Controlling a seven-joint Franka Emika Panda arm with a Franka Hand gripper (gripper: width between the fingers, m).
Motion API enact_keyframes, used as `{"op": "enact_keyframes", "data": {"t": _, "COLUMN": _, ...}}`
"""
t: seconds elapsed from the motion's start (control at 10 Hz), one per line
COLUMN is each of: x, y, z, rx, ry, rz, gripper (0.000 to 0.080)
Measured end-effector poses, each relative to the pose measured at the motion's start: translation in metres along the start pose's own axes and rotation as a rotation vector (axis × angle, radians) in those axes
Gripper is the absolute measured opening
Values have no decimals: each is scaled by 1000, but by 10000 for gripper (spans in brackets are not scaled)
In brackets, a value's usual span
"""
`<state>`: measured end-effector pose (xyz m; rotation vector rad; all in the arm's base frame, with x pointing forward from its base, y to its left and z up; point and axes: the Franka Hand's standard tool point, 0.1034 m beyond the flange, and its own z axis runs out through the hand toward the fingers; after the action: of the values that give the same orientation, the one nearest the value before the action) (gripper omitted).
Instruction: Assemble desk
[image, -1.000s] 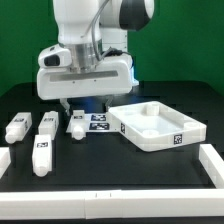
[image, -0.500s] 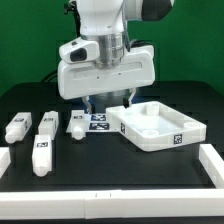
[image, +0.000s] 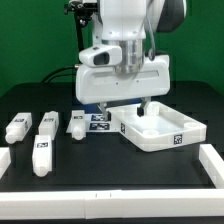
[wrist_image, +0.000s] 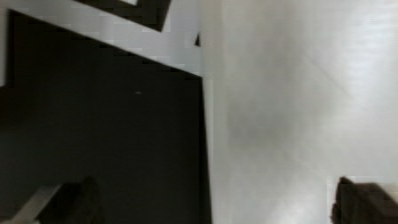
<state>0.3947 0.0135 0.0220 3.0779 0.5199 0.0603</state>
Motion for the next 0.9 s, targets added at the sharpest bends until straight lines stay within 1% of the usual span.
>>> {"op": "enact_keyframes", "data": {"t": 0.1, "x": -1, "y": -4, "z": 9, "rx": -8, "ry": 7, "rz": -12, "gripper": 649}}
{"op": "enact_keyframes", "data": {"t": 0.2, "x": -1, "y": -2, "z": 13, "rx": -20, "ry": 22, "rz": -44, "gripper": 649}}
{"op": "enact_keyframes", "data": {"t": 0.3, "x": -5, "y": 10, "z": 15, "rx": -30, "ry": 29, "rz": -54, "gripper": 649}}
{"op": "enact_keyframes", "data": {"t": 0.4, "x": -7, "y": 15, "z": 15, "rx": -30, "ry": 29, "rz": -41, "gripper": 649}}
{"op": "enact_keyframes", "data": {"t": 0.5, "x": -6, "y": 13, "z": 15, "rx": -29, "ry": 29, "rz": -44, "gripper": 649}}
{"op": "enact_keyframes", "data": {"t": 0.6, "x": -6, "y": 13, "z": 15, "rx": -29, "ry": 29, "rz": -44, "gripper": 554}}
{"op": "enact_keyframes", "data": {"t": 0.7, "x": -6, "y": 13, "z": 15, "rx": -30, "ry": 29, "rz": -43, "gripper": 554}}
{"op": "enact_keyframes", "data": {"t": 0.8, "x": -6, "y": 13, "z": 16, "rx": -29, "ry": 29, "rz": -43, "gripper": 352}}
{"op": "enact_keyframes", "data": {"t": 0.9, "x": -6, "y": 13, "z": 16, "rx": -29, "ry": 29, "rz": -43, "gripper": 217}}
